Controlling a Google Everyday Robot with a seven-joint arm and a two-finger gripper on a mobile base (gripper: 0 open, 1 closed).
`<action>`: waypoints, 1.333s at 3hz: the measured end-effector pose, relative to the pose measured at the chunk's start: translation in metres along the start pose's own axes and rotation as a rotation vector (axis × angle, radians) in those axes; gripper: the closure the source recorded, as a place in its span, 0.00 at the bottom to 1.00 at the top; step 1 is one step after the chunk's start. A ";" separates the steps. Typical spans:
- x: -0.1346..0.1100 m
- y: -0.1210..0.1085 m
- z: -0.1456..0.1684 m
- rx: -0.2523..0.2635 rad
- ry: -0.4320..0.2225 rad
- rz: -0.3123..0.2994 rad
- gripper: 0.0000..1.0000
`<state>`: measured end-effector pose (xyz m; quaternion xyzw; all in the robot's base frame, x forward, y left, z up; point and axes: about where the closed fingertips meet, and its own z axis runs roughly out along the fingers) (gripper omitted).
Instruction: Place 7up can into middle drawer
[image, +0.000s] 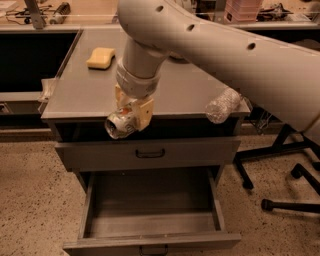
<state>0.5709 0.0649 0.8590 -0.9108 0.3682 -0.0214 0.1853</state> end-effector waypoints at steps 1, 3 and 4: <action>-0.027 0.040 0.011 0.007 -0.007 0.177 1.00; -0.024 0.065 0.054 -0.071 -0.055 0.309 1.00; -0.008 0.078 0.062 -0.018 0.040 0.376 1.00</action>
Offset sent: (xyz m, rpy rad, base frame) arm -0.0386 -0.0039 -0.0171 0.0392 0.0453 -0.1418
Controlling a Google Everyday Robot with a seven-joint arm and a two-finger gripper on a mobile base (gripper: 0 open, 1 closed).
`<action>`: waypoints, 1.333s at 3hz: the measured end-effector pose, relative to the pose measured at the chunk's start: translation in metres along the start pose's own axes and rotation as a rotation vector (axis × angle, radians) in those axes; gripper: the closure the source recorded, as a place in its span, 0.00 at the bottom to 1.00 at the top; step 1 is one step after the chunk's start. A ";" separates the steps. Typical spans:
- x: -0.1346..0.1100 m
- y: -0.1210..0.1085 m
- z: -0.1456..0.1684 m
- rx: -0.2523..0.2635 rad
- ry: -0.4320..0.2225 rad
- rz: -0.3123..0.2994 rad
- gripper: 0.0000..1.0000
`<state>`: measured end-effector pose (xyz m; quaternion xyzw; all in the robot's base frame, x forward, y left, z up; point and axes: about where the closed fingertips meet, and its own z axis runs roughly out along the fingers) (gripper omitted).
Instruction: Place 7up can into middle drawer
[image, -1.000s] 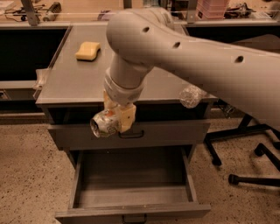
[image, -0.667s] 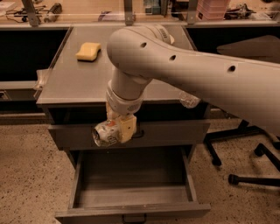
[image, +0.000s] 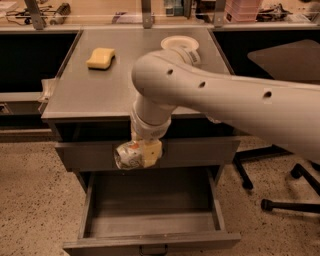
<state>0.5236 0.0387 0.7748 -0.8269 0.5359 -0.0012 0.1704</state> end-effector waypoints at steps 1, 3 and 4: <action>0.028 0.025 0.036 0.009 0.177 0.020 1.00; 0.048 0.044 0.067 -0.034 0.238 0.042 1.00; 0.059 0.071 0.128 -0.099 0.267 0.077 1.00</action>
Offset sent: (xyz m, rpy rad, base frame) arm -0.0039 -0.0242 -0.0462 -0.1489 -0.0673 -0.0708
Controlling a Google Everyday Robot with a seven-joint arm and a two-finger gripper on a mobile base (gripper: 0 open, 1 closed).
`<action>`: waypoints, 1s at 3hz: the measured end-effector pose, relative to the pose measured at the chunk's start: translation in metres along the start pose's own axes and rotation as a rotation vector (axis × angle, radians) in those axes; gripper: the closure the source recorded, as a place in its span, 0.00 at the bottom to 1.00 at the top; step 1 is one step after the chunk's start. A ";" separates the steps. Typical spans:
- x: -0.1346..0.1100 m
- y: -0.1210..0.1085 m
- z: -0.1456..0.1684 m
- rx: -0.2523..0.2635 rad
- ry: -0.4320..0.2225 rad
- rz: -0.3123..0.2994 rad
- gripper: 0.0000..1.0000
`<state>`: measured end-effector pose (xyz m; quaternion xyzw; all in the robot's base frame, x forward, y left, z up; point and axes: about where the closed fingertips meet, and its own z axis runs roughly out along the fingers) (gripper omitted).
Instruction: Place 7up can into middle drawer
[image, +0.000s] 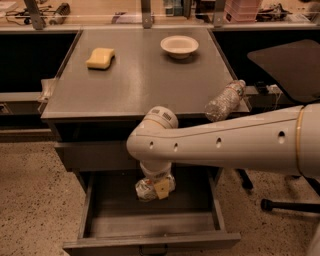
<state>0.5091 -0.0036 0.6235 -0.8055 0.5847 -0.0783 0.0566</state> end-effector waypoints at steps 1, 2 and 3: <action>-0.004 0.060 0.089 -0.088 -0.060 0.183 1.00; -0.011 0.048 0.082 -0.061 -0.083 0.213 1.00; -0.009 0.049 0.083 -0.056 -0.085 0.209 1.00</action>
Offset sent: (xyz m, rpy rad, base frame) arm -0.0316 -0.0164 -0.0746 0.0214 0.0853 -0.1150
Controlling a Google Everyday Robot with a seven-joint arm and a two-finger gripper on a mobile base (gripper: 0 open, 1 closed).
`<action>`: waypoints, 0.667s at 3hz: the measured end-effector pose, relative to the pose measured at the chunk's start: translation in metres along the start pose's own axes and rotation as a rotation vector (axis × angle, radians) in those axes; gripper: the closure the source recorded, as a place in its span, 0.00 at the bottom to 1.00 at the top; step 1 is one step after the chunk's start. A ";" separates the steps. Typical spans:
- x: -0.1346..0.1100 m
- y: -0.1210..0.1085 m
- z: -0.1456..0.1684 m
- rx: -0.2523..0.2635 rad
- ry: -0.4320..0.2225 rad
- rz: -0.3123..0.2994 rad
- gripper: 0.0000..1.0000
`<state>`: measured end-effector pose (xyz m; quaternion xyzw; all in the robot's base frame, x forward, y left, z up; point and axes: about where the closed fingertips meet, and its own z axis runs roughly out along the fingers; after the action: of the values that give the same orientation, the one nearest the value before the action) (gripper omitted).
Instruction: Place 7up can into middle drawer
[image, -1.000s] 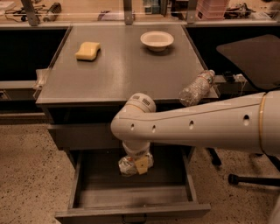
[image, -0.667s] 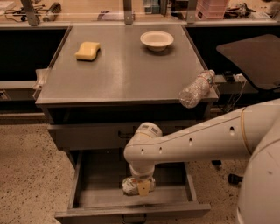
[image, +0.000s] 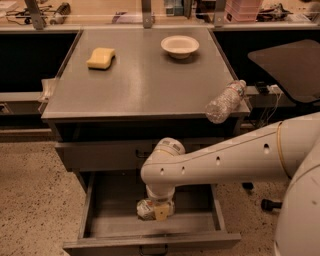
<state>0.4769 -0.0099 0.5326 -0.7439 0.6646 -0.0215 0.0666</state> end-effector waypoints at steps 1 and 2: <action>0.008 -0.007 0.003 0.086 -0.083 0.029 1.00; 0.050 -0.021 0.028 0.179 -0.178 0.082 1.00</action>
Offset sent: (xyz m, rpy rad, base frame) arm 0.0827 -0.0536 -0.0560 0.5772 -0.3436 -0.1115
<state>0.5069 -0.0553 0.5049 -0.7063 0.6812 -0.0121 0.1923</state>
